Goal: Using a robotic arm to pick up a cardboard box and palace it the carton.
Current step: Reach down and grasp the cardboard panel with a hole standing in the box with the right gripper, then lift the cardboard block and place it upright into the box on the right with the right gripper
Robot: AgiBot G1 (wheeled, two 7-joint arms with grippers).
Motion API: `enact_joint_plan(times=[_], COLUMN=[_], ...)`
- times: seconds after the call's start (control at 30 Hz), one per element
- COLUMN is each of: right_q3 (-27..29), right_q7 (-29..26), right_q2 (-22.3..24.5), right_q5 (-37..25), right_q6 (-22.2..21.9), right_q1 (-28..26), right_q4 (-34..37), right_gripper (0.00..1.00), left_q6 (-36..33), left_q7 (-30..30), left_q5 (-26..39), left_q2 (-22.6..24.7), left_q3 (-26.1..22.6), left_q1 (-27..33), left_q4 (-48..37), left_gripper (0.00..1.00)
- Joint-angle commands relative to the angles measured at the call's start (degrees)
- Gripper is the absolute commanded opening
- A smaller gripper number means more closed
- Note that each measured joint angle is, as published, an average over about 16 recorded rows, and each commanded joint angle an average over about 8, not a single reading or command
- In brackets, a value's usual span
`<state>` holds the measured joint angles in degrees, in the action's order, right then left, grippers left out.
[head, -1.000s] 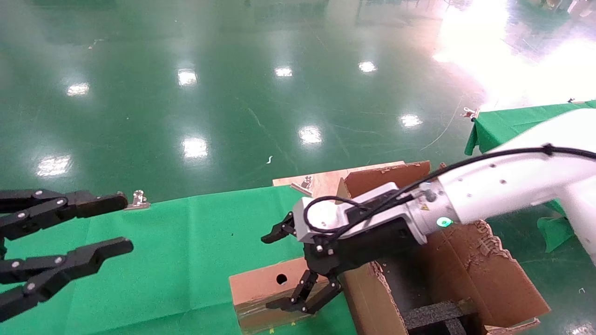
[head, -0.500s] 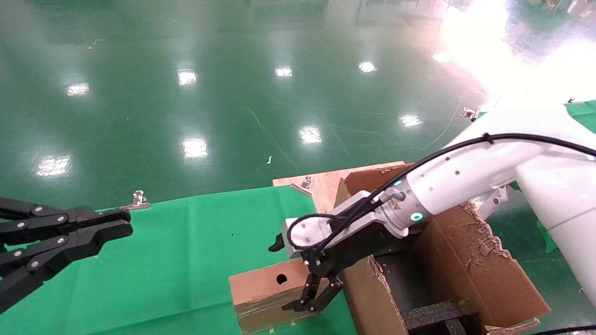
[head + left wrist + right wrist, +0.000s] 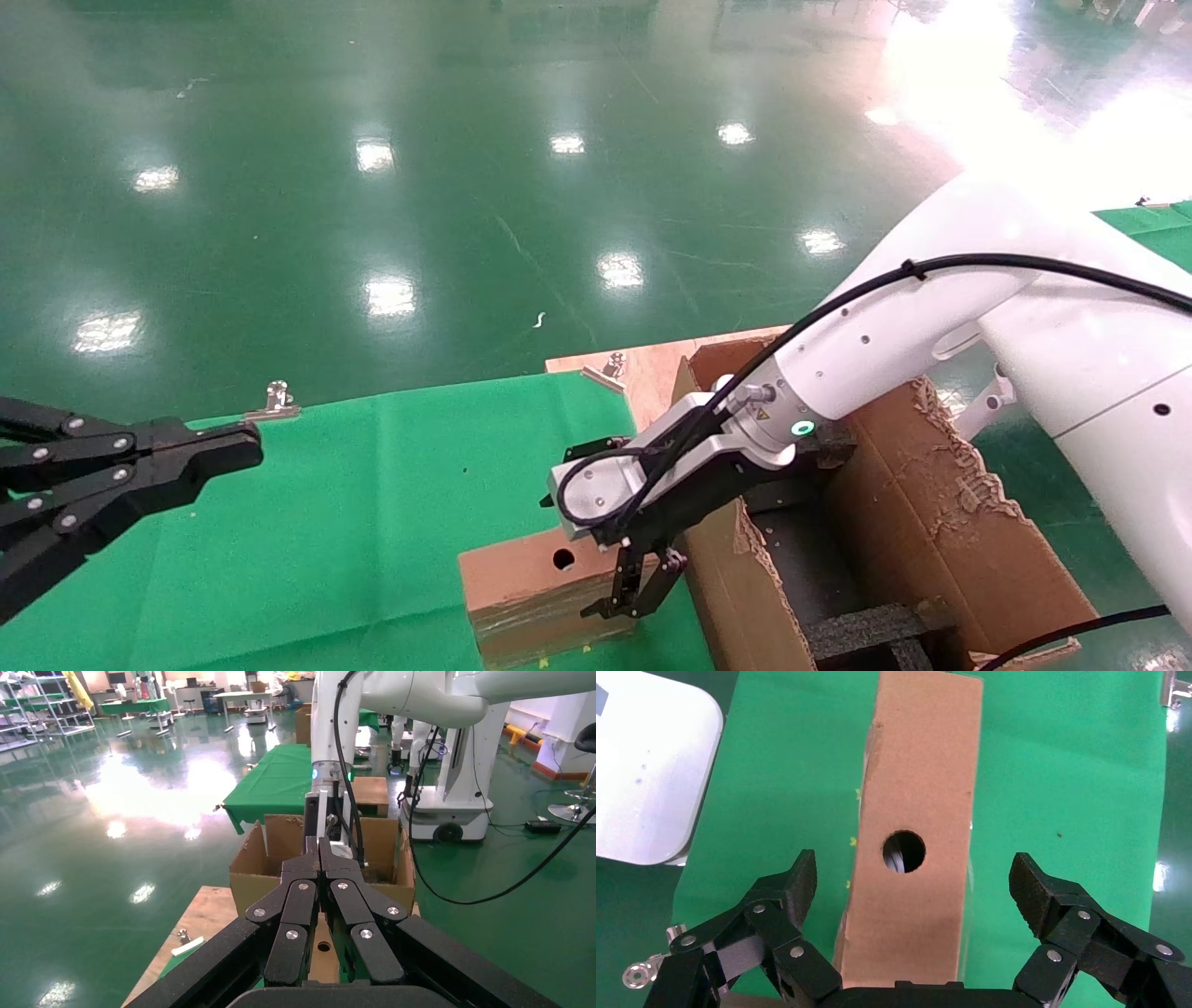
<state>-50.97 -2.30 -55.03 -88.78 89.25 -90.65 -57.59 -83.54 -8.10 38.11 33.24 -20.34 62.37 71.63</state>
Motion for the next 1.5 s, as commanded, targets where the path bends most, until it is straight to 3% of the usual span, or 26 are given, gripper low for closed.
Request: enact_joint_plan(times=[0.03,0.13,0.2,0.27,1.5], right_q3=[-0.4,-0.7,-0.9,-0.9,-0.4], right_q7=[0.1,0.1,0.1,0.1,-0.1], right_q2=[-0.3,-0.5,-0.6,-0.7,0.0], right_q5=[-0.1,0.0,0.0,0.0,0.5], right_q6=[-0.1,0.0,0.0,0.0,-0.3], right_q1=[-0.1,-0.2,-0.2,-0.1,-0.3], right_q4=[0.0,0.0,0.1,0.1,0.3], right_gripper=[0.65,0.28,0.07,0.00,0.00], left_q6=[0.0,0.0,0.0,0.0,0.0], left_q7=[0.0,0.0,0.0,0.0,0.0], left_q5=[0.0,0.0,0.0,0.0,0.0], left_q2=[0.0,0.0,0.0,0.0,0.0], left_q3=[0.0,0.0,0.0,0.0,0.0], left_q1=[0.0,0.0,0.0,0.0,0.0], left_q4=[0.0,0.0,0.0,0.0,0.0], left_gripper=[0.66,1.00,1.00,1.00,1.00])
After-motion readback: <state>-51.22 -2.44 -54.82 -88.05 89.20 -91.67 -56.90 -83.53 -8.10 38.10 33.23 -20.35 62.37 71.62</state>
